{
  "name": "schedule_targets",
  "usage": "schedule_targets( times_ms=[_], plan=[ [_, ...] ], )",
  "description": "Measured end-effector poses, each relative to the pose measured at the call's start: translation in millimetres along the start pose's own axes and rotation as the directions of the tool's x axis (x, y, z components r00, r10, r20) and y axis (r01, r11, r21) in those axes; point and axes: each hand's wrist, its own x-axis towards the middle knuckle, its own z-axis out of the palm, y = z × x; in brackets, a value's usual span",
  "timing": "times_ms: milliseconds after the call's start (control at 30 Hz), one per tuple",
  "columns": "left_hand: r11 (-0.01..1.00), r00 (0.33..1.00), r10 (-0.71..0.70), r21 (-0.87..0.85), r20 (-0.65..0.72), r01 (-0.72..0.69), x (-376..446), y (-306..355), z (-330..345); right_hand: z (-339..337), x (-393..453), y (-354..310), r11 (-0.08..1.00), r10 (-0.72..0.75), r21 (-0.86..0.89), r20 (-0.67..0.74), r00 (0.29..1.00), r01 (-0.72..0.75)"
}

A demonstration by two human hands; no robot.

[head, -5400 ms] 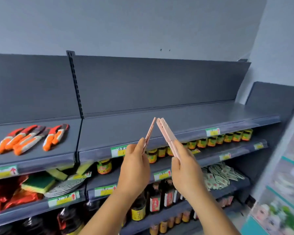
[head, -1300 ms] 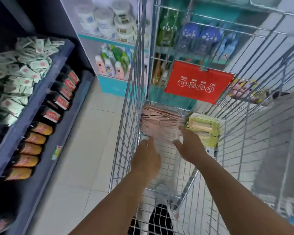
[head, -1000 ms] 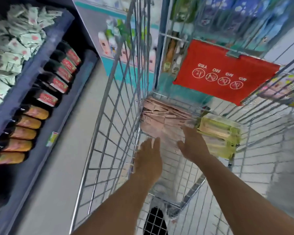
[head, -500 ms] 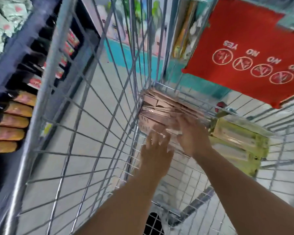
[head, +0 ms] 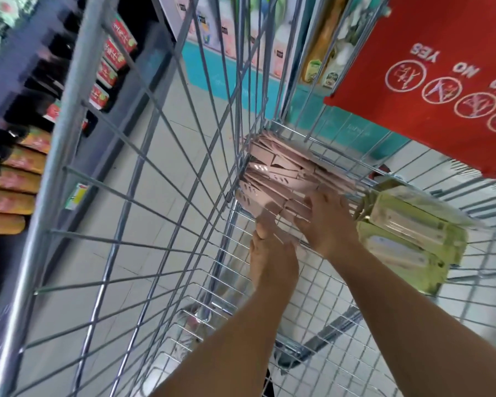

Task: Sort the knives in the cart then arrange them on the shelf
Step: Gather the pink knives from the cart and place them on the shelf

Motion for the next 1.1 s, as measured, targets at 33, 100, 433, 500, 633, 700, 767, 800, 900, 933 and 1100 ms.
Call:
schedule_targets(
  times_ms=[33,100,433,500,633,700,767,800,900,933,1100],
  plan=[
    [0.999,1.0,-0.014,-0.044,-0.016,0.014,1.2,-3.0,1.3,1.2,1.4,1.4,0.999,0.017,0.033,0.005,1.0,-0.017],
    [0.99,0.998,-0.044,-0.136,-0.053,0.037,2.5,-6.3,3.1,4.5,4.0,3.3,0.996,0.029,0.086,0.024,0.999,-0.031],
    [0.922,0.971,-0.225,-0.339,-0.079,0.186,10.0,7.1,6.1,10.9,2.6,2.8,0.971,0.002,0.24,0.007,1.0,-0.004],
    [0.919,0.971,-0.22,-0.355,-0.098,0.173,9.7,8.0,4.9,11.3,-3.5,-1.0,0.954,0.014,0.298,0.025,1.0,-0.021],
    [0.875,0.96,-0.268,-0.438,-0.081,0.208,9.1,7.5,2.1,12.6,-11.3,-7.4,0.934,0.011,0.356,0.075,0.997,-0.037],
    [0.868,0.952,-0.299,-0.434,-0.066,0.242,9.8,7.9,1.9,14.8,-12.6,-7.9,0.935,-0.004,0.355,0.074,0.997,-0.023],
    [0.886,0.947,-0.314,-0.377,-0.065,0.268,14.5,10.3,-0.2,18.0,-13.9,-8.4,0.936,-0.005,0.352,0.079,0.997,-0.023],
    [0.902,0.946,-0.318,-0.327,-0.061,0.282,17.9,11.7,-1.6,19.4,-14.7,-9.2,0.935,0.0,0.353,0.087,0.996,-0.031],
    [0.927,0.947,-0.319,-0.217,-0.025,0.306,23.5,14.3,-7.3,21.5,-16.1,-10.8,0.94,0.015,0.337,0.102,0.995,-0.049],
    [0.931,0.951,-0.309,-0.209,-0.008,0.301,24.2,12.7,-8.0,21.0,-16.5,-11.3,0.944,0.017,0.326,0.1,0.995,-0.049],
    [0.94,0.947,-0.322,-0.114,0.009,0.321,11.0,17.6,-17.3,16.3,-21.0,-14.1,0.97,0.073,0.223,0.108,0.991,-0.096]
  ],
)
